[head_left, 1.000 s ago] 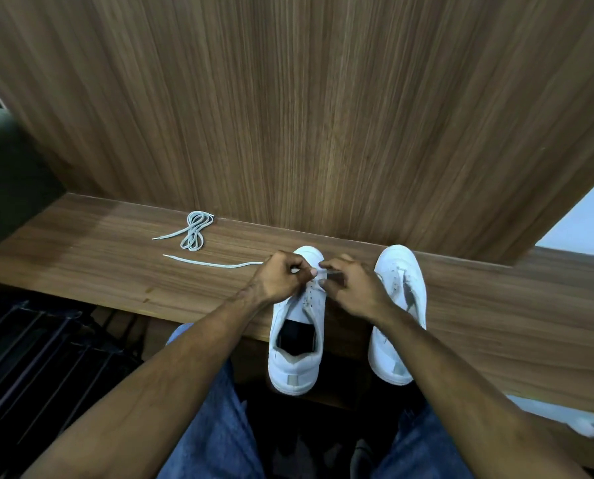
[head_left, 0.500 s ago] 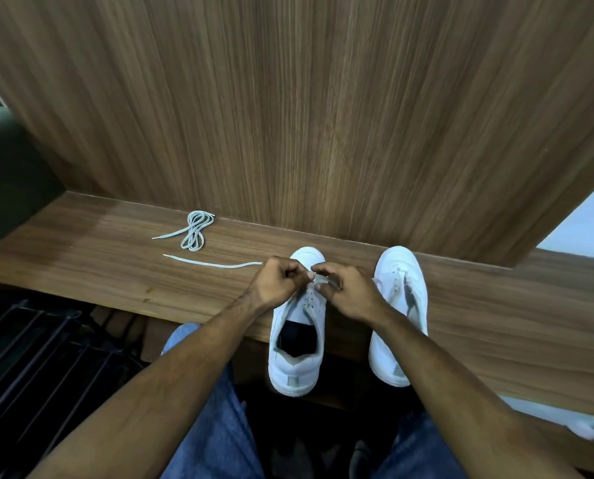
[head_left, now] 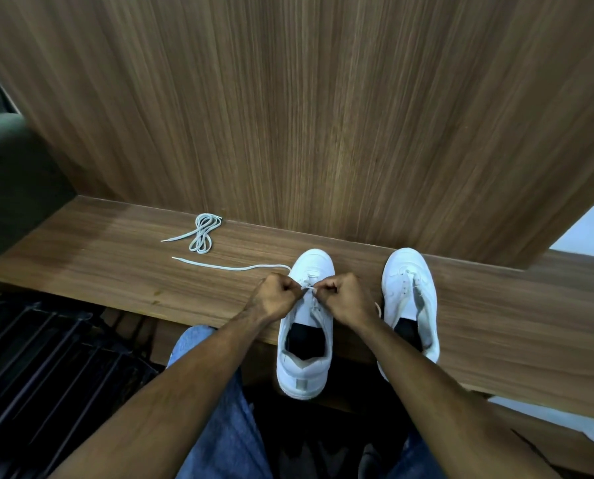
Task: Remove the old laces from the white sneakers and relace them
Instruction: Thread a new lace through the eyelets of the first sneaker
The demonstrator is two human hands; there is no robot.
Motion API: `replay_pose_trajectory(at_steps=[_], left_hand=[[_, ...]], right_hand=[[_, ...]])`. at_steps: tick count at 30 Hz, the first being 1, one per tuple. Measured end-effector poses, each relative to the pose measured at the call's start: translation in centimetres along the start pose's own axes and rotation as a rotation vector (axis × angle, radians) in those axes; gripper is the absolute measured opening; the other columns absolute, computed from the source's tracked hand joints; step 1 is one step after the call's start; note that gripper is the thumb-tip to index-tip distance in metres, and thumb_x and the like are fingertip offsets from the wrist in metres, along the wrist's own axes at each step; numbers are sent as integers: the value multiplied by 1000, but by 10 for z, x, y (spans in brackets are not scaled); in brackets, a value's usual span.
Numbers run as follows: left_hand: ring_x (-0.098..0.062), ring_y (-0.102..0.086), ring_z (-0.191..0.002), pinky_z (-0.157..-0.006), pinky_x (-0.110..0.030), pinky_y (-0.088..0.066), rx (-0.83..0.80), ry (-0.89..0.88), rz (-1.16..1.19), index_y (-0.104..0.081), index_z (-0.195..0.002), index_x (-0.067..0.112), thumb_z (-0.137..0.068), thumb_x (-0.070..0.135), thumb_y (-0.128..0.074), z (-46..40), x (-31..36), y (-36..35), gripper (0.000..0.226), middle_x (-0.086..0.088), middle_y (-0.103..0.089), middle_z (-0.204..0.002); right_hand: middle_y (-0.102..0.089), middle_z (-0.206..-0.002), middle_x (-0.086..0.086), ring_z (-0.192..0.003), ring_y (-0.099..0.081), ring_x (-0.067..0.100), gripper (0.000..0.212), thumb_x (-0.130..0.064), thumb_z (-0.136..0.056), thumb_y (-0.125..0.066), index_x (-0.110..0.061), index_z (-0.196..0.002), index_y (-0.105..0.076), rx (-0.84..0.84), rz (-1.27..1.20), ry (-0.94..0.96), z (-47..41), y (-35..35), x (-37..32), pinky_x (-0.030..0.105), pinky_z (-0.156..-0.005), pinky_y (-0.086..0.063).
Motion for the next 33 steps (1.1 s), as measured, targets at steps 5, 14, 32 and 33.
replay_pose_trajectory(at_steps=[5, 14, 32, 33], left_hand=[[-10, -46, -40, -41, -18, -37, 24, 124, 203, -61, -63, 7, -85, 0, -57, 6, -7, 5, 24, -1, -52, -46], [-2, -40, -25, -29, -12, -30, 36, 201, 313, -51, -56, 8, -87, -3, -56, 13, -8, 3, 33, 5, -46, -33], [-13, -64, -45, -39, -20, -49, 135, 311, 695, -51, -93, 3, -98, 9, -37, -4, -11, 19, 16, -12, -63, -72], [-14, -66, -46, -40, -21, -51, 168, 309, 781, -50, -95, 3, -99, 8, -36, -8, -9, 28, 16, -12, -64, -72]], right_hand=[[-72, -77, 0, -75, -67, 21, 16, -23, -80, -60, -22, -77, -75, 22, 179, -43, 0, -8, -8, 29, -62, -53], [-73, -89, 5, -85, -66, 30, 21, -19, -81, -56, -24, -85, -76, -27, 324, 19, 1, -18, -17, 29, -64, -48], [-64, -99, -3, -99, -57, 21, 33, -51, -81, -64, -22, -96, -68, 166, 426, 162, 12, -7, -11, 36, -85, -42], [-66, -96, -4, -96, -60, 20, 34, -53, -80, -63, -21, -92, -69, 152, 432, 175, 14, -7, -11, 36, -84, -42]])
Point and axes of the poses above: each hand's wrist, its own z-axis away from the middle knuckle, its own y-axis out of the back of the hand, x = y × z, the point moved 9 cm from there along -z, towards the middle knuckle
